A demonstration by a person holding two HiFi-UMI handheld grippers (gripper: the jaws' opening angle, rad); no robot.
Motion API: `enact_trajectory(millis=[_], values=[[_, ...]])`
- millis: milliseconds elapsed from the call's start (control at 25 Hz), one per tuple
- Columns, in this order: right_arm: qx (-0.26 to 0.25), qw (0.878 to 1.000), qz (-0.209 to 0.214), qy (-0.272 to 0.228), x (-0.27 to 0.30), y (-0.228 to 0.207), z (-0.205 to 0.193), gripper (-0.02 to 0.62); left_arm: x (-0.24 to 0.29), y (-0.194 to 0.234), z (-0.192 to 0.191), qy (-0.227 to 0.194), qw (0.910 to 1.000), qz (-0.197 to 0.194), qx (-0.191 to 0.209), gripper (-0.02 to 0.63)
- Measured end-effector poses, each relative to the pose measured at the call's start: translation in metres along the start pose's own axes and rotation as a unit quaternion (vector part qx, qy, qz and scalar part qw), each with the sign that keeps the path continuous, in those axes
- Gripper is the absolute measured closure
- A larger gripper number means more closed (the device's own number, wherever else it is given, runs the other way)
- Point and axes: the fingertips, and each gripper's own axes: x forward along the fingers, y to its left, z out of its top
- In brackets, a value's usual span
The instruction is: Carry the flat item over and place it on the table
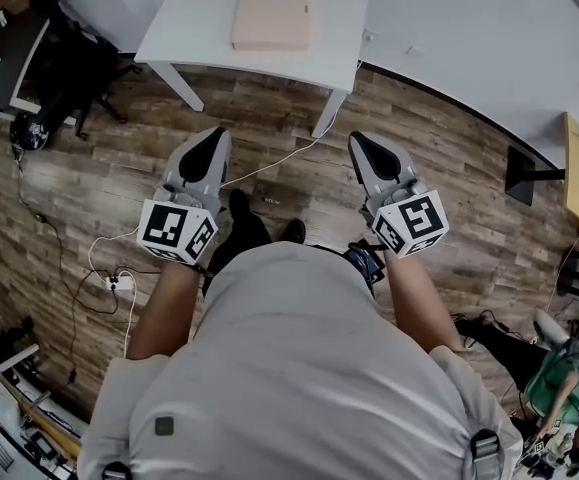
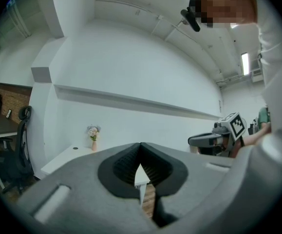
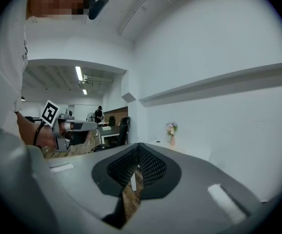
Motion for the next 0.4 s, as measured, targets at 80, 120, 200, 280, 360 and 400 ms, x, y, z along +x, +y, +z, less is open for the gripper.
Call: enact_trajectory(millis=[80, 120, 200, 280, 360, 400], values=[[0.0, 1.0, 0.001, 0.002, -0.002, 0.0003, -0.0034, 0.586, -0.0033, -0.0036, 0.0023, -0.006, 1.0, -0.001, 0.0, 0.606], [0.001, 1.0, 0.001, 0.002, -0.0026, 0.0007, -0.0045, 0.586, -0.0044, -0.0051, 0.0029, -0.008, 1.0, -0.001, 0.001, 0.606], [0.002, 1.0, 0.002, 0.001, -0.0023, 0.0016, -0.0047, 0.586, -0.0053, -0.0058, 0.0033, -0.008, 1.0, 0.001, 0.005, 0.606], [0.003, 1.0, 0.003, 0.0, -0.0001, 0.0026, -0.0042, 0.586, -0.0059, -0.0032, 0.0048, -0.009, 0.9998, 0.011, 0.011, 0.606], [0.003, 1.0, 0.005, -0.002, 0.002, 0.0035, -0.0041, 0.586, -0.0069, -0.0007, 0.0069, -0.011, 0.9995, 0.022, 0.019, 0.606], [0.002, 1.0, 0.005, -0.002, 0.0029, 0.004, -0.0042, 0.586, -0.0073, 0.0002, 0.0079, -0.013, 0.9993, 0.026, 0.022, 0.606]])
